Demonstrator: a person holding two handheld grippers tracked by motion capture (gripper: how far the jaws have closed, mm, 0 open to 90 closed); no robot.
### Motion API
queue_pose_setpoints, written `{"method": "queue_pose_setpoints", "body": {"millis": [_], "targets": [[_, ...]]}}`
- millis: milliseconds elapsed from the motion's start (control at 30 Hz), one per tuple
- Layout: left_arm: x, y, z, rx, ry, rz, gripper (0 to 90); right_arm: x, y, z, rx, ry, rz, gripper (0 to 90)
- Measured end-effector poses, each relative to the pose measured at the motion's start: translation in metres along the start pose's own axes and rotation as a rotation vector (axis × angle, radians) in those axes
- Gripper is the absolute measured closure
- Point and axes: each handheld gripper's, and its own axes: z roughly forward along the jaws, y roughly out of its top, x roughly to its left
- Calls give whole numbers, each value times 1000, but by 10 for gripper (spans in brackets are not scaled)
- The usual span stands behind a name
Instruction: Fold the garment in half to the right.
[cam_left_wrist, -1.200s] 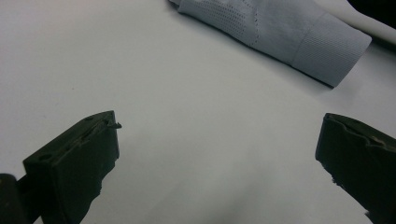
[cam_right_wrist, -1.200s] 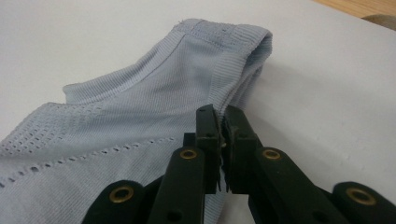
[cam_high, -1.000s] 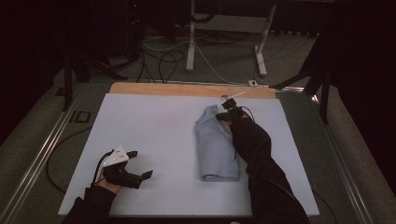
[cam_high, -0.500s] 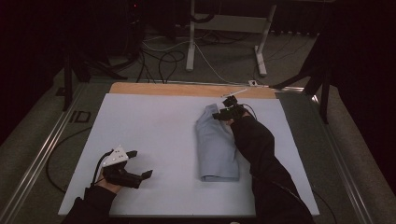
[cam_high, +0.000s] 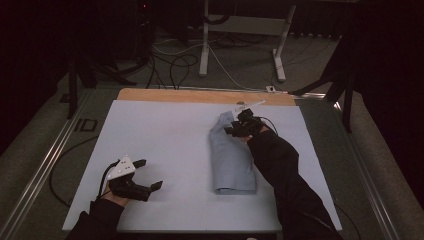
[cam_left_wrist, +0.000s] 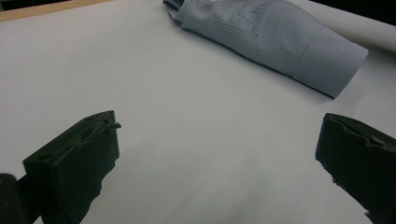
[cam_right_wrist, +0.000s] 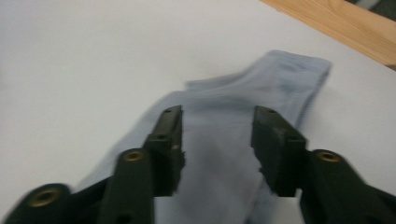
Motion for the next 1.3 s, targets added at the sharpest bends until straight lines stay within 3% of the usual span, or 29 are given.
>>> {"method": "queue_pose_setpoints", "body": {"millis": [133, 333, 367, 433, 533, 600, 767, 1067, 1300], "targets": [[0, 0, 1, 1, 1, 1, 7, 27, -10, -16, -10, 39, -52, 611], [0, 0, 1, 1, 4, -3, 7, 51, -22, -37, -36, 99, -79, 652], [0, 0, 1, 3, 4, 0, 7, 61, -30, -43, -35, 132, -88, 694], [0, 0, 1, 5, 3, 1, 7, 66, -34, -45, -22, 144, -97, 719], [0, 0, 1, 7, 2, -2, 6, 86, -52, -47, 5, 195, -135, 897], [1, 0, 1, 7, 2, -2, 7, 92, -60, -46, 19, 207, -147, 899], [0, -1, 2, 8, 1, -3, 7, 100, -76, -37, 59, 221, -160, 900], [1, -1, 1, 5, 3, -13, 7, 99, -96, -20, 129, 236, -164, 900], [0, -1, 1, 5, 2, -9, 7, 101, -101, -23, 142, 235, -168, 900]]}}
